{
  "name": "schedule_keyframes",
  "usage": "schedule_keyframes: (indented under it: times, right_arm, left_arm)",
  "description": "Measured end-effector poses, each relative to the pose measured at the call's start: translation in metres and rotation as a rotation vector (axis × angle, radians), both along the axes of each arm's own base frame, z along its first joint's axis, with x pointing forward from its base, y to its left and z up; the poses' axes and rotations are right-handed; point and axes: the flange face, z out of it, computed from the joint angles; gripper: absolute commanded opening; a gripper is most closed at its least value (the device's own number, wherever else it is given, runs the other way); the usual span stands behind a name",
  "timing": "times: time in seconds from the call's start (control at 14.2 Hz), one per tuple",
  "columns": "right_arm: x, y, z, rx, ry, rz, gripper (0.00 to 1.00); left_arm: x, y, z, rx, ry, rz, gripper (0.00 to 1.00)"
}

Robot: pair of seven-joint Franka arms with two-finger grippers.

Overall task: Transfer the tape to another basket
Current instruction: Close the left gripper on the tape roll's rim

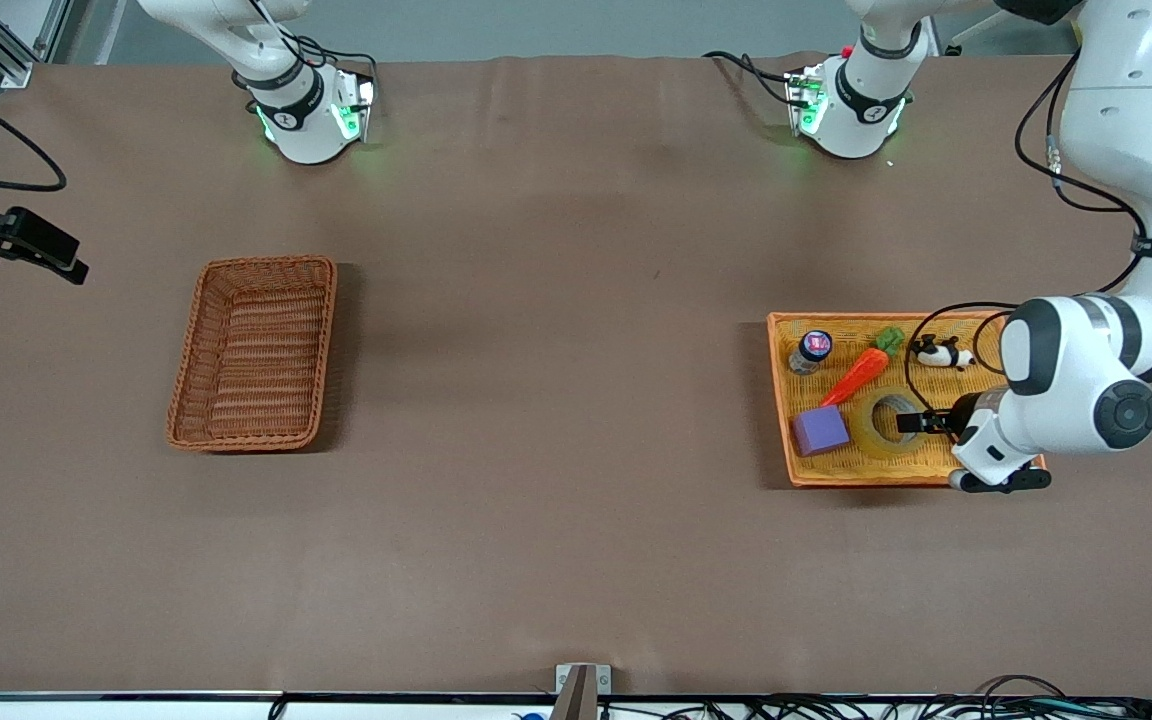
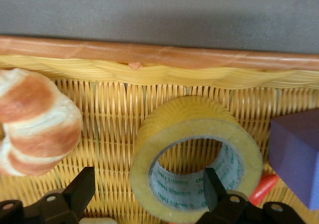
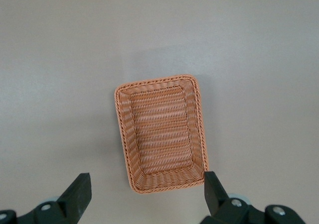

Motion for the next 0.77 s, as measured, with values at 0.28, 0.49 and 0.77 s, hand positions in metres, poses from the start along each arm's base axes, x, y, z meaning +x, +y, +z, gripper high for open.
schedule_keyframes:
  times: [0.28,0.49,0.77]
  right_arm:
    - [0.000,0.000,0.000,0.000,0.000,0.000,1.00]
    - [0.000,0.000,0.000,0.000,0.000,0.000,1.00]
    - [0.000,0.000,0.000,0.000,0.000,-0.001,1.00]
  left_arm:
    - [-0.007,0.002,-0.020,-0.003,0.031,0.004,0.59]
    - [-0.008,0.007,-0.025,0.000,0.040,0.007,0.16]
    - [-0.007,0.009,-0.024,0.049,0.029,-0.041,0.00]
